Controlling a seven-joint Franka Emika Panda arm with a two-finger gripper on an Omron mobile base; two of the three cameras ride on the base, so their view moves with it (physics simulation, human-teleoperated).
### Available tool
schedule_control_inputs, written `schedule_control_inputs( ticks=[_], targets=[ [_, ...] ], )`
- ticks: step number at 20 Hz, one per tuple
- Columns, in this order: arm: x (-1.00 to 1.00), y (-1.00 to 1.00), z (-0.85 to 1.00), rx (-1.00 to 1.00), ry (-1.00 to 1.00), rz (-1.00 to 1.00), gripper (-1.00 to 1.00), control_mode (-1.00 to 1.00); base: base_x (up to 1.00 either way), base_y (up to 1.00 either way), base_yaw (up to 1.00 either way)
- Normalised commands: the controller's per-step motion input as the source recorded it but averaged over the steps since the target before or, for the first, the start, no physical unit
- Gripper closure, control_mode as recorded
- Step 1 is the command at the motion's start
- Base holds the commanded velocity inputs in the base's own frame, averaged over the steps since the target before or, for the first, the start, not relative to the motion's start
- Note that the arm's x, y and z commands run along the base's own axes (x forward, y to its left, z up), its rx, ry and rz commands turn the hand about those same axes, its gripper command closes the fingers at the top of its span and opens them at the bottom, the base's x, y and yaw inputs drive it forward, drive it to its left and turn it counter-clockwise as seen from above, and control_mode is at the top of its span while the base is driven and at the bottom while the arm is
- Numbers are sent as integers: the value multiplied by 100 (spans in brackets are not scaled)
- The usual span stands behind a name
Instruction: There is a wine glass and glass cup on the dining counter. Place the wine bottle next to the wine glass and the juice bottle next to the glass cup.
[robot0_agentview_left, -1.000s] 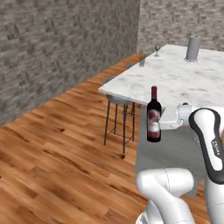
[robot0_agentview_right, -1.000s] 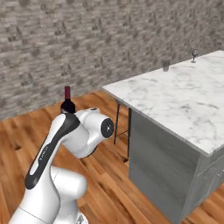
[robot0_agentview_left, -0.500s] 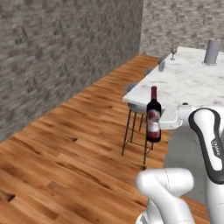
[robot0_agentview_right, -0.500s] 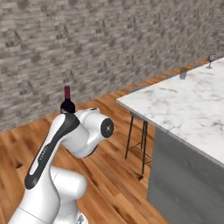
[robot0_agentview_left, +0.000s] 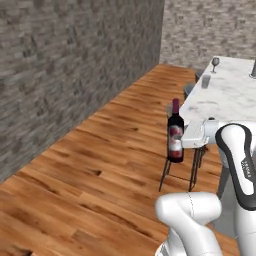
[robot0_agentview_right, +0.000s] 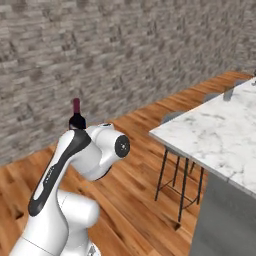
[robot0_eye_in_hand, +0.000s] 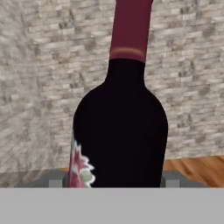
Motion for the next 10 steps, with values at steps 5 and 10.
schedule_control_inputs(
  ticks=[5,10],
  targets=[
    [0,0,0,0,0,0,100,100,81,41,-20],
    [0,0,0,0,0,0,100,100,78,40,-25]
  ],
)
